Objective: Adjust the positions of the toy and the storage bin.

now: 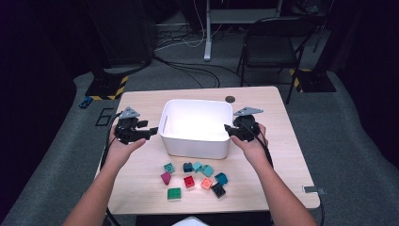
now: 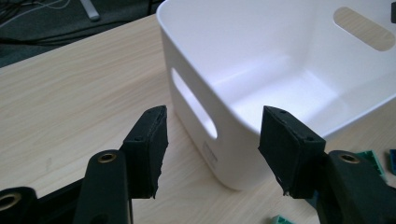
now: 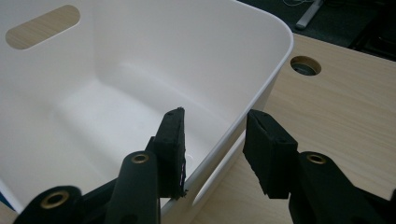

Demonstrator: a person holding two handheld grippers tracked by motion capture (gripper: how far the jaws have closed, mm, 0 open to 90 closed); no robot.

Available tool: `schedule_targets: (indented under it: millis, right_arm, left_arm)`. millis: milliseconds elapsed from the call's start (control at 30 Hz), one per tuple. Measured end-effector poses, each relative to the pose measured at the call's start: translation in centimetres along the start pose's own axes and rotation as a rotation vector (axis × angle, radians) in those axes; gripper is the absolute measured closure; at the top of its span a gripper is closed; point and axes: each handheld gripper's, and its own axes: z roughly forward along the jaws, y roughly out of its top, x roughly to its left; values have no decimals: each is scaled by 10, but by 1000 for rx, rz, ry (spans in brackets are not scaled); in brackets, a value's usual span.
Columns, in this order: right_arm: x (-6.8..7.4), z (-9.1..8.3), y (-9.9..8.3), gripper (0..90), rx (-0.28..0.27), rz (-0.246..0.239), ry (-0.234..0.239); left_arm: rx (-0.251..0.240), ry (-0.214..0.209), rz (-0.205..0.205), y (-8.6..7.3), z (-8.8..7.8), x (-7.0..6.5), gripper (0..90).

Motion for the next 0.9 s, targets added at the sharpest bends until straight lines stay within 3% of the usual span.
schedule_targets:
  millis: [133,333,467,667,800,900]
  right_arm:
    - [2,1,0,579,-3,-8,20]
    - [3,3,0,580,-13,-18,48]
    - [5,4,0,579,-19,-32,75]
    - [8,6,1,579,-19,-47,85]
    - [10,5,1,577,-16,-51,85]
    - [10,6,1,570,-15,-49,84]
  left_arm:
    - [25,-8,1,4,9,-3,417]
    - [79,-40,6,-2,17,-8,440]
    - [76,-43,7,-11,17,-9,456]
    - [44,-60,-35,-21,12,-9,444]
    - [27,-55,-32,-23,11,-8,441]
    - [42,-56,-25,-22,11,-8,440]
